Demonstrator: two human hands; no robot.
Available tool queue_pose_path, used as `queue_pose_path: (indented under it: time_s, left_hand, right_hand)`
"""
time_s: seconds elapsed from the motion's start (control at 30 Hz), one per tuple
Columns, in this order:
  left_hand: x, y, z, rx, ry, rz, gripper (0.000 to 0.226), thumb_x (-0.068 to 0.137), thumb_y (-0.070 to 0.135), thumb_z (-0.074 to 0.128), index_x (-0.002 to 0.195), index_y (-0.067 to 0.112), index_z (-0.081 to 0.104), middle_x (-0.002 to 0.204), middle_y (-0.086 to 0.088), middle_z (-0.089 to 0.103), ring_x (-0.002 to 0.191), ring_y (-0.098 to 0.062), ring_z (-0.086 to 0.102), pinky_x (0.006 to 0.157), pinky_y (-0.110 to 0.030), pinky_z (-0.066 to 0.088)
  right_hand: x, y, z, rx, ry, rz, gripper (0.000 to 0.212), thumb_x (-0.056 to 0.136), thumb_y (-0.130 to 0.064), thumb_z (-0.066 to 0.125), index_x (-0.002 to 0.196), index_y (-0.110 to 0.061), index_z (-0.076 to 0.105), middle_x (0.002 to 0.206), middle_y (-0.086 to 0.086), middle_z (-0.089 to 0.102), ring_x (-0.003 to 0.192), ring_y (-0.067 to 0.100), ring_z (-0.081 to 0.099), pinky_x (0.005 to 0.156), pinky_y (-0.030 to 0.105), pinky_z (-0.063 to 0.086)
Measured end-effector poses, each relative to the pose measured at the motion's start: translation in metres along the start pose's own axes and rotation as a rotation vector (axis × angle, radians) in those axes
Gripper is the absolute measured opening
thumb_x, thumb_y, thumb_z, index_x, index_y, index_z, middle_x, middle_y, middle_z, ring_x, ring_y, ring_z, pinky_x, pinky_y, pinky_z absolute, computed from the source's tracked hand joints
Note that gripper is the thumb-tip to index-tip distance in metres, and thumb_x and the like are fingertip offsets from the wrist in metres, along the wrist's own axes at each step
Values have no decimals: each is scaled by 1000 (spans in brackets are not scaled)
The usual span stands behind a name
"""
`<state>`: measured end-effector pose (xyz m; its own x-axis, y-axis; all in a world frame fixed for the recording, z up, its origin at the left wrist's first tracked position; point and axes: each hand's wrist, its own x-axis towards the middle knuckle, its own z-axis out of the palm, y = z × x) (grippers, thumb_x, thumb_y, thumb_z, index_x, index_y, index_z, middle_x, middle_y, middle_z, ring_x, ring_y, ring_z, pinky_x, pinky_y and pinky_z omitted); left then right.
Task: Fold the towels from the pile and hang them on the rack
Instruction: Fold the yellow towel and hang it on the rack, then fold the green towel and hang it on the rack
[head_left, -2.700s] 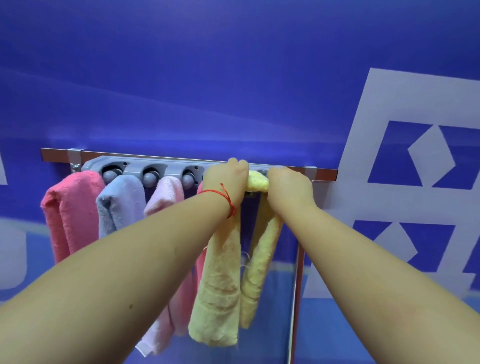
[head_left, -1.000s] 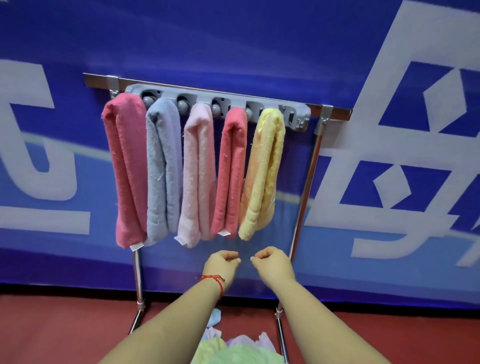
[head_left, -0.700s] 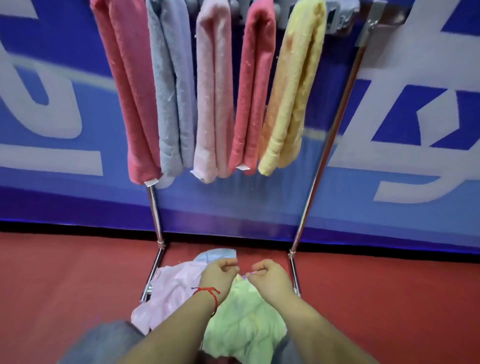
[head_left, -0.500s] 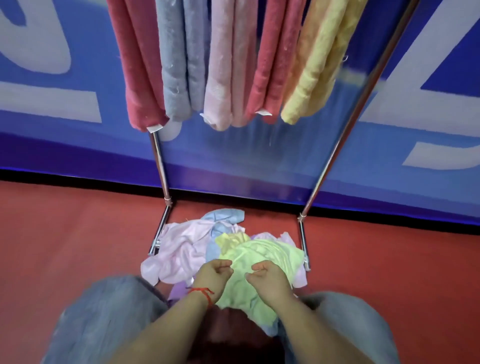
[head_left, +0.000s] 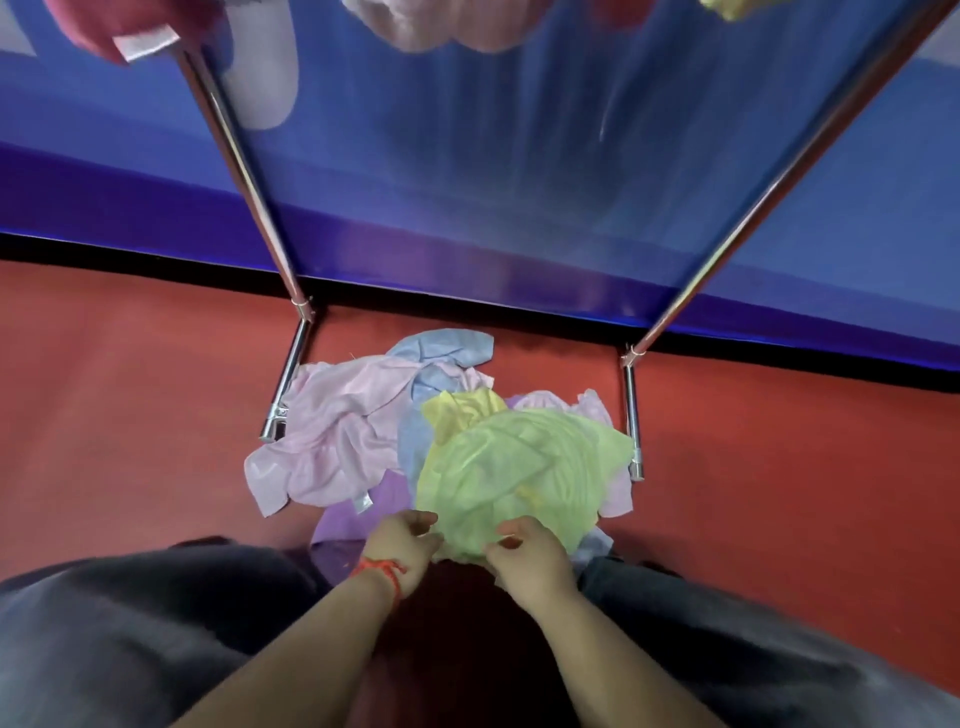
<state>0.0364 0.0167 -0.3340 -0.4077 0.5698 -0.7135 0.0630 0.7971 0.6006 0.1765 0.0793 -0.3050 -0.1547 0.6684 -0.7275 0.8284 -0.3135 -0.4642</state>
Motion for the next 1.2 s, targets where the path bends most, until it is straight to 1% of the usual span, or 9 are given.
queue_pose_path:
  time_s: [0.13, 0.37, 0.53, 0.63, 0.8, 0.9, 1.0, 1.1, 1.2]
  left_hand:
    - [30, -2, 6, 54, -35, -31, 37, 86, 12, 61, 123, 8, 58, 123, -11, 61, 113, -22, 58, 93, -22, 40]
    - [86, 0, 15, 105, -105, -75, 49, 86, 13, 62, 132, 8, 49, 137, -14, 49, 128, -20, 46, 104, -24, 33]
    - [116, -2, 30, 21, -159, -170, 62, 85, 18, 66, 140, 12, 39, 144, -15, 39, 125, -28, 47, 105, -39, 40]
    - [127, -4, 40, -61, -167, -206, 67, 84, 15, 67, 142, 12, 34, 144, -16, 37, 124, -28, 48, 104, -41, 41]
    - [135, 1, 55, -221, -200, -217, 76, 77, 6, 70, 141, 9, 30, 120, -7, 49, 102, -24, 56, 93, -35, 46]
    - [135, 6, 61, -286, -204, -213, 70, 82, -3, 64, 142, 7, 28, 117, -14, 51, 91, -21, 57, 74, -24, 50]
    - [129, 10, 60, -265, -232, -200, 74, 80, -3, 64, 143, 8, 27, 120, -17, 58, 101, -25, 60, 91, -29, 48]
    - [114, 24, 52, -303, -302, -191, 87, 57, 2, 67, 138, 11, 36, 94, -12, 62, 92, -24, 59, 88, -31, 47]
    - [99, 40, 39, -289, -333, -173, 83, 51, 6, 62, 131, 11, 43, 76, -10, 63, 76, -22, 60, 74, -32, 49]
  right_hand:
    - [39, -5, -5, -84, -41, -34, 40, 87, -30, 59, 125, -18, 53, 123, -2, 58, 110, 15, 56, 90, 24, 42]
    - [105, -7, -7, -52, -72, 18, 46, 85, -31, 64, 126, -14, 52, 120, 2, 59, 109, 20, 57, 88, 25, 43]
    - [138, -3, 15, 488, -106, 368, 69, 75, -34, 74, 132, -13, 42, 97, 8, 63, 89, 23, 66, 84, 42, 56]
    - [150, -1, 26, 666, -143, 400, 60, 79, -27, 72, 129, -8, 45, 99, 12, 63, 88, 22, 66, 80, 38, 56]
    - [154, -3, 40, 905, -138, 430, 13, 88, -14, 62, 84, -2, 64, 66, 8, 64, 52, 14, 62, 50, 25, 52]
    - [153, -8, 38, 1052, -147, 420, 14, 93, -10, 53, 93, 0, 64, 74, 8, 63, 63, 15, 61, 54, 23, 53]
    - [153, -9, 37, 1039, -153, 453, 12, 92, -15, 57, 98, -5, 56, 67, 7, 57, 63, 14, 57, 57, 23, 51]
    - [150, -12, 34, 853, -63, 457, 26, 84, -27, 67, 90, -3, 61, 42, 6, 51, 37, 17, 49, 47, 25, 45]
    - [137, -23, 19, 758, -3, 416, 29, 84, -34, 67, 91, -6, 61, 62, 9, 58, 49, 22, 54, 53, 28, 45]
